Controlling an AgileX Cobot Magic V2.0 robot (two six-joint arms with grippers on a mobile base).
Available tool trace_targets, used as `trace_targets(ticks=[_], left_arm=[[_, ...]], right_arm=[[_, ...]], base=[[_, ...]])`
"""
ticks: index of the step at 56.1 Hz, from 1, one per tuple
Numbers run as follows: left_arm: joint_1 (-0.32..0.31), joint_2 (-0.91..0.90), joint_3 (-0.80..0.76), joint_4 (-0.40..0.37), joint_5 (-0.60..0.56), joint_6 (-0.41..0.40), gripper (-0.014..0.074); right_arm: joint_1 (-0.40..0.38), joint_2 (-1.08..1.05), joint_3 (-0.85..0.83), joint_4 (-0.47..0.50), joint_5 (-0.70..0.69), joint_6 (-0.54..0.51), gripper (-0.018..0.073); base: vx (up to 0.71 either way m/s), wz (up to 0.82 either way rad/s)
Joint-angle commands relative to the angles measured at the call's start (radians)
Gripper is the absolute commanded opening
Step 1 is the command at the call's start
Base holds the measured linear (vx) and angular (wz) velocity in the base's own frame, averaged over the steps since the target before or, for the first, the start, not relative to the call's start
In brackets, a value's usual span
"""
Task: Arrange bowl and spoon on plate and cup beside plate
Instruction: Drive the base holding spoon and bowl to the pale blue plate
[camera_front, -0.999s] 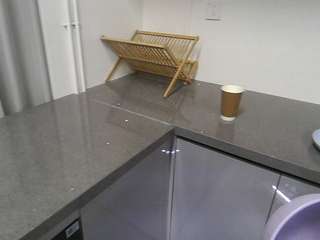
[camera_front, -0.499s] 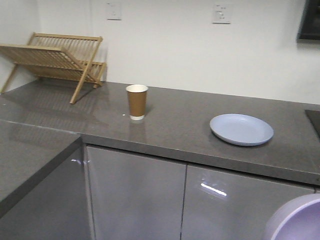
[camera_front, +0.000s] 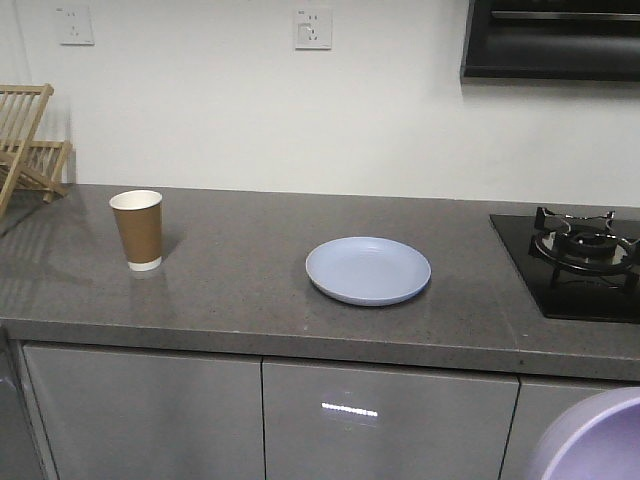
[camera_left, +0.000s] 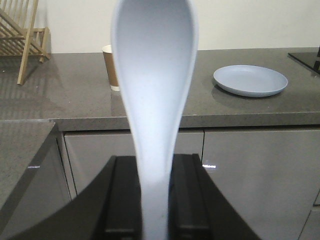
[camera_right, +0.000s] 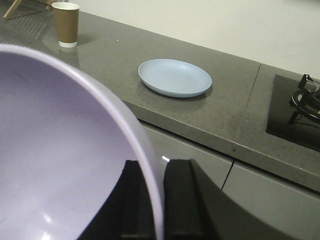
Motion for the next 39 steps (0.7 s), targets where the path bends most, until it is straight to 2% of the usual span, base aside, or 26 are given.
trace_targets(ticks=[1, 39], left_arm=[[-0.005, 0.011, -0.022, -0.016, -0.085, -0.006, 0.0000], [-0.005, 0.012, -0.022, -0.016, -0.085, -0.006, 0.0000]], right_arm=[[0.002, 0.006, -0.027, 0.004, -0.093, 0.000, -0.0009], [0.002, 0.006, -0.027, 0.004, -0.093, 0.000, -0.0009]], base=[[0.20, -0.16], [0.29, 0.07]])
